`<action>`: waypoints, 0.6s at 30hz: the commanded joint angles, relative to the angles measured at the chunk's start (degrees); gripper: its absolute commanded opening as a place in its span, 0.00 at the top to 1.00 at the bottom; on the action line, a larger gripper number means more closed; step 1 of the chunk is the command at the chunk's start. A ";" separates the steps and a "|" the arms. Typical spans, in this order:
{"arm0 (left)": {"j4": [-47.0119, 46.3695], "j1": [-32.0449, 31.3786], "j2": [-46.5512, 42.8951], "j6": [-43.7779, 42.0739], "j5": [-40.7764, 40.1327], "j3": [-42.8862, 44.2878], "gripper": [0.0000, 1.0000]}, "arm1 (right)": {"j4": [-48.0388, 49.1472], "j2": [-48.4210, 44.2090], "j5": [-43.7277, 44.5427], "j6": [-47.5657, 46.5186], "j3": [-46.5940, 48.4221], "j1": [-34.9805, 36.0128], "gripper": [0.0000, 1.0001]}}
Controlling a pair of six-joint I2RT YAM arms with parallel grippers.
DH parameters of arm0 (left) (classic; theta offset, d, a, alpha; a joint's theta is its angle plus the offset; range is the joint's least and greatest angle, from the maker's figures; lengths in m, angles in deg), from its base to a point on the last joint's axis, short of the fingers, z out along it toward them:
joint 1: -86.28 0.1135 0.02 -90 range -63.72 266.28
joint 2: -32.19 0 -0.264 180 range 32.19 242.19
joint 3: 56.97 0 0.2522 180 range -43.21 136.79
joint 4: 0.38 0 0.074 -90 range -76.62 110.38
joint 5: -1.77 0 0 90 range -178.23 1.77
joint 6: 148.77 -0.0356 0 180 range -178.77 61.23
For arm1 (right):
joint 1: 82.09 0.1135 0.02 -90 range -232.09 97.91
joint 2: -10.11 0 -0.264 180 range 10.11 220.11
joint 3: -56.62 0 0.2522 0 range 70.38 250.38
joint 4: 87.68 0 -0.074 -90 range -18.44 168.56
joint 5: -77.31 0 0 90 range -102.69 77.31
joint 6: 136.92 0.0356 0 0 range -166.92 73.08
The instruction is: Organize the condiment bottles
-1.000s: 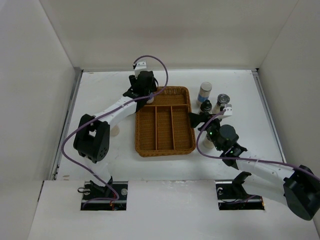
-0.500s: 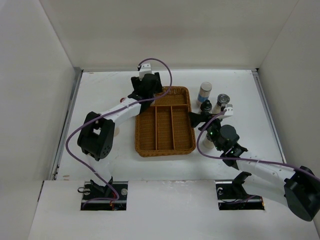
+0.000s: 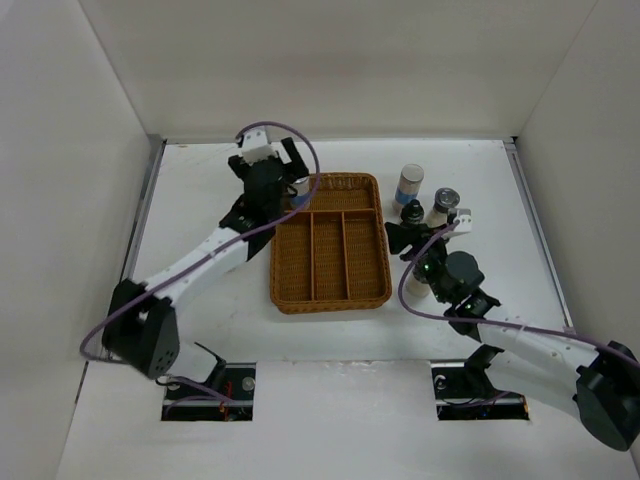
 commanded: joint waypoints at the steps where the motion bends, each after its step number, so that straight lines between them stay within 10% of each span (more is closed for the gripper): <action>1: -11.06 -1.42 -9.10 1.31 -2.55 -7.28 0.13 | -0.28 -2.09 0.36 0.13 2.23 0.10 0.48; 9: -15.90 -9.42 -25.28 7.71 4.22 -31.26 0.64 | -13.72 -0.34 3.51 0.92 8.90 -4.55 0.69; 18: -29.60 -13.47 -22.15 17.75 9.57 -48.43 0.68 | -23.83 12.65 5.10 -6.98 27.08 -14.30 0.23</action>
